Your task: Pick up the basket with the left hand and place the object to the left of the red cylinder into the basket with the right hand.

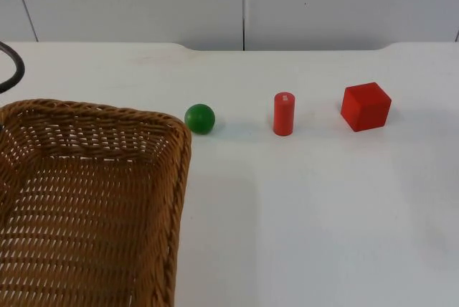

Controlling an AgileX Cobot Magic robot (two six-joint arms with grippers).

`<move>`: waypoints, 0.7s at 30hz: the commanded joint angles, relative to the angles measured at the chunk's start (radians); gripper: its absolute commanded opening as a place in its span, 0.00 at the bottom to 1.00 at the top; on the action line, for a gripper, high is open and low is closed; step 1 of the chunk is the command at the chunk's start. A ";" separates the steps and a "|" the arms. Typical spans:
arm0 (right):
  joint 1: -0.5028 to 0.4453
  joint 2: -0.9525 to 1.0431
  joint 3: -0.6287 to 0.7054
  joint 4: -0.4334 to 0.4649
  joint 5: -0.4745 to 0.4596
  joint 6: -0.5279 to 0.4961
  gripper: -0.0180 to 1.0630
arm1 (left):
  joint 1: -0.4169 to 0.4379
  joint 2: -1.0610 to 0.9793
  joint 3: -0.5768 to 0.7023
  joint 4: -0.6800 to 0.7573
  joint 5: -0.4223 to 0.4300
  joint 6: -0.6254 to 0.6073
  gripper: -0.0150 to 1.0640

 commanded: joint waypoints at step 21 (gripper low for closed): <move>0.542 1.047 -1.138 -0.111 0.038 0.079 0.99 | 0.004 -0.014 0.003 -0.024 0.007 0.012 0.01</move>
